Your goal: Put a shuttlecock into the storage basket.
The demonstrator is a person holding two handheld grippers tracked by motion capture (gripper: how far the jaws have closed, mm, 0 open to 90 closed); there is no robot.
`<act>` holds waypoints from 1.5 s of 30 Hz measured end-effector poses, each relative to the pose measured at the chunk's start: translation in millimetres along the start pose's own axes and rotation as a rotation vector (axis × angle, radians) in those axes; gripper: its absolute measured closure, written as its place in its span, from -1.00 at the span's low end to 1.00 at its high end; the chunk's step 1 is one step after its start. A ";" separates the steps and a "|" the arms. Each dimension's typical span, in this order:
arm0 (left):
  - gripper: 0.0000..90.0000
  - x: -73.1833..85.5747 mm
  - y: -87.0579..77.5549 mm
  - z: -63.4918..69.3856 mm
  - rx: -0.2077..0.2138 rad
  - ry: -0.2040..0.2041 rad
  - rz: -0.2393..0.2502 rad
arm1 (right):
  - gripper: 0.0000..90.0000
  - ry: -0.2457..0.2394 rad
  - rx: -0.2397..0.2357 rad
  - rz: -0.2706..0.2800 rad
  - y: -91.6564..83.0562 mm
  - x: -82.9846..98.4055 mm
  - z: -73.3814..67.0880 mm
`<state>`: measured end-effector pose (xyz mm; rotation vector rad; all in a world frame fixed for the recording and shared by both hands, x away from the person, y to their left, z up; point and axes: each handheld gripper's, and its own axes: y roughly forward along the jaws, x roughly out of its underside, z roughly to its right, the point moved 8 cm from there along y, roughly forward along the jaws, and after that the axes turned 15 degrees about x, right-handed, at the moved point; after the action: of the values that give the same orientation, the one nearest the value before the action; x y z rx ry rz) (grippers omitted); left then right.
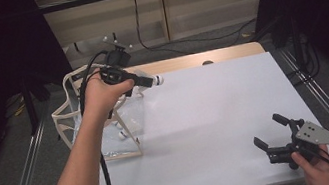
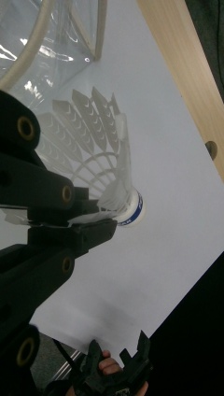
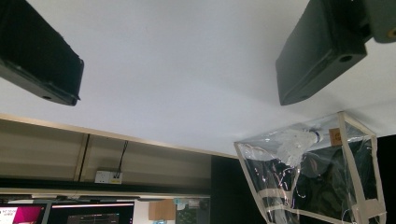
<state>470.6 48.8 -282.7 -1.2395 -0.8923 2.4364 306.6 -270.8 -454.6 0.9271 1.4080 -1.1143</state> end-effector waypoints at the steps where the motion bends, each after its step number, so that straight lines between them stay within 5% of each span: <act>1: 0.99 -0.3 -0.5 0.2 0.000 -0.009 0.009 | -0.98 0.000 0.000 0.000 -0.1 0.0 0.0; 45: 0.99 4.8 -47.1 -14.1 -0.058 -0.024 0.035 | -0.98 -0.002 -0.003 0.000 0.4 0.2 -0.8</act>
<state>477.1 93.3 -262.4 -1.2581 -0.9619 2.4743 306.7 -269.9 -454.9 0.9238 1.4083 -1.1129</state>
